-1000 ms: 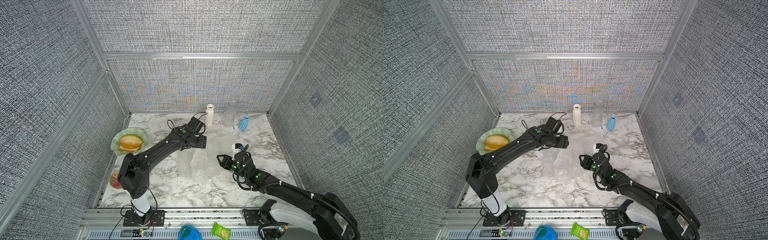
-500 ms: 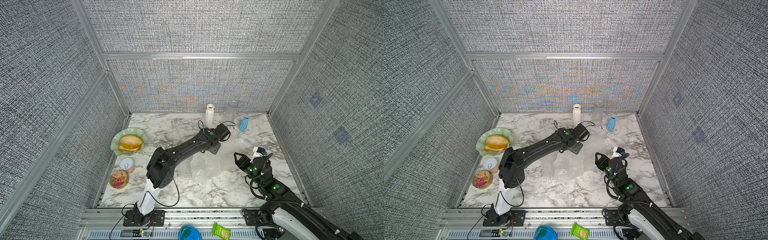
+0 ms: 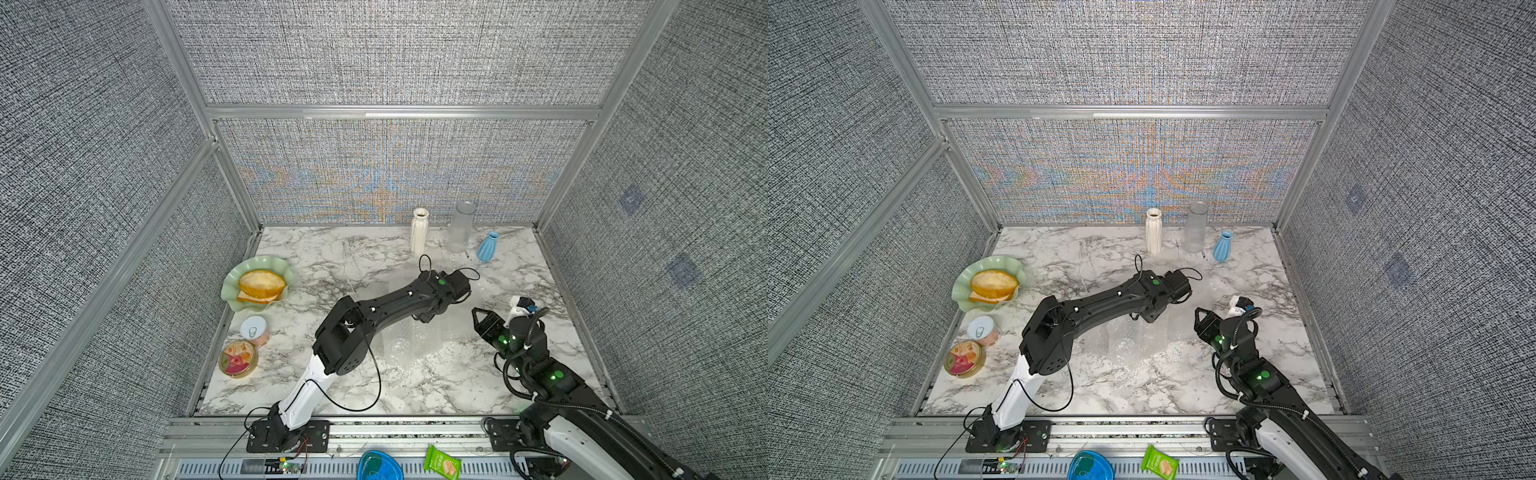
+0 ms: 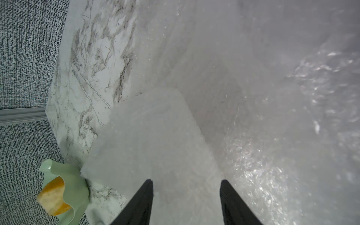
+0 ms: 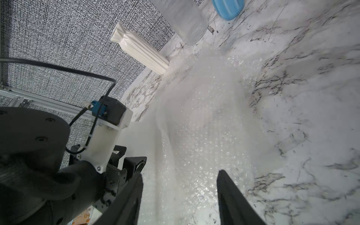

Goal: Unwrap the vase from the bubble wrap
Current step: Unwrap the bubble wrap.

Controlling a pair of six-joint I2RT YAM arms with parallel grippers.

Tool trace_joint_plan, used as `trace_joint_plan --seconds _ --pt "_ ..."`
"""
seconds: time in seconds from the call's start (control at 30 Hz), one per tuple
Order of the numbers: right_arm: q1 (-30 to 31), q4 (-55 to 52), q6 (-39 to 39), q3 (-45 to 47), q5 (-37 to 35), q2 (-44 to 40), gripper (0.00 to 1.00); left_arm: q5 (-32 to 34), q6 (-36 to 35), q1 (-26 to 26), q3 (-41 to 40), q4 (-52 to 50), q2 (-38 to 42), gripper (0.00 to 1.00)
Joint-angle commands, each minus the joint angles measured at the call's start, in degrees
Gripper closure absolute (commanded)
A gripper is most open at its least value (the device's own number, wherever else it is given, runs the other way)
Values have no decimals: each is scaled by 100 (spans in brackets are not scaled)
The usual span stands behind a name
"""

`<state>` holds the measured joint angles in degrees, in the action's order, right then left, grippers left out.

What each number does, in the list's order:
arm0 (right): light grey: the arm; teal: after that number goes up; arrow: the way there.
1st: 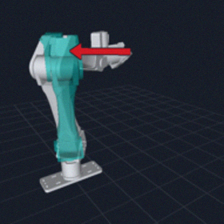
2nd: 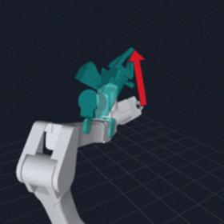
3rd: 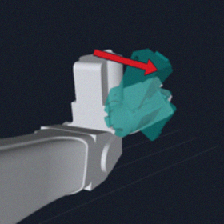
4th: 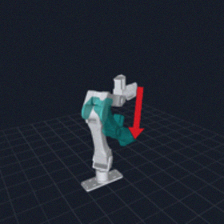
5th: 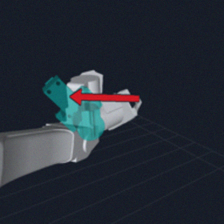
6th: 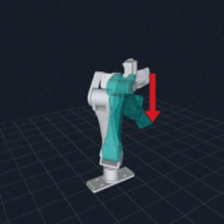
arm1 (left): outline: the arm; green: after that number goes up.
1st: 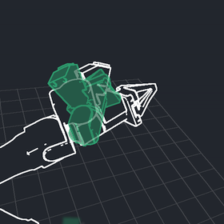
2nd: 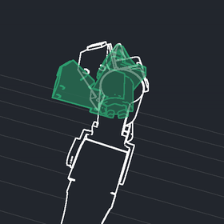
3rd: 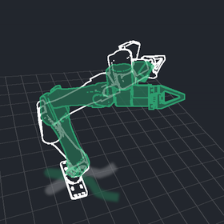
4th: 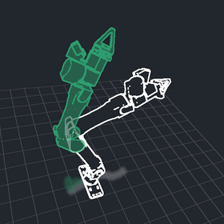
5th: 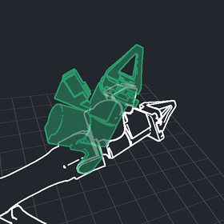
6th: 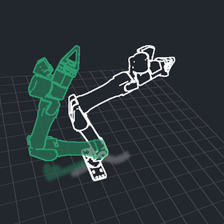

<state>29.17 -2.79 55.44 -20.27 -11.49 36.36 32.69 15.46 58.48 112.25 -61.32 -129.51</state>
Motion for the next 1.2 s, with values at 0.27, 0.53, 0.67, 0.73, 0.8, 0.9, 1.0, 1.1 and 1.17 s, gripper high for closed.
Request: trace_joint_plan --seconds 0.27,0.53,0.67,0.73,0.8,0.9,1.0,1.1,1.17 --pt "1 -112 -155 -141 -25 -41 44 422 -158 15 455 -91 -505 69" --pt "-6 -152 -239 -196 -84 -50 44 440 -167 23 614 -83 -426 94" --pt "-7 -143 -323 -225 -74 -7 44 410 -129 14 614 -67 -343 99" --pt "-1 -111 -366 -234 -57 7 44 372 -105 14 614 -25 -282 100" --pt "-3 -86 -398 -237 -30 28 44 336 -84 6 599 37 -210 100" --pt "-7 -74 -445 -248 22 63 44 268 -59 -12 588 157 -86 100" --pt "-6 -14 -511 -245 104 112 44 150 -4 -68 562 261 11 100" --pt "0 17 -626 -293 177 166 44 31 76 -165 542 312 87 100" --pt "-4 19 -663 -306 200 185 44 -47 115 -220 501 367 161 100"
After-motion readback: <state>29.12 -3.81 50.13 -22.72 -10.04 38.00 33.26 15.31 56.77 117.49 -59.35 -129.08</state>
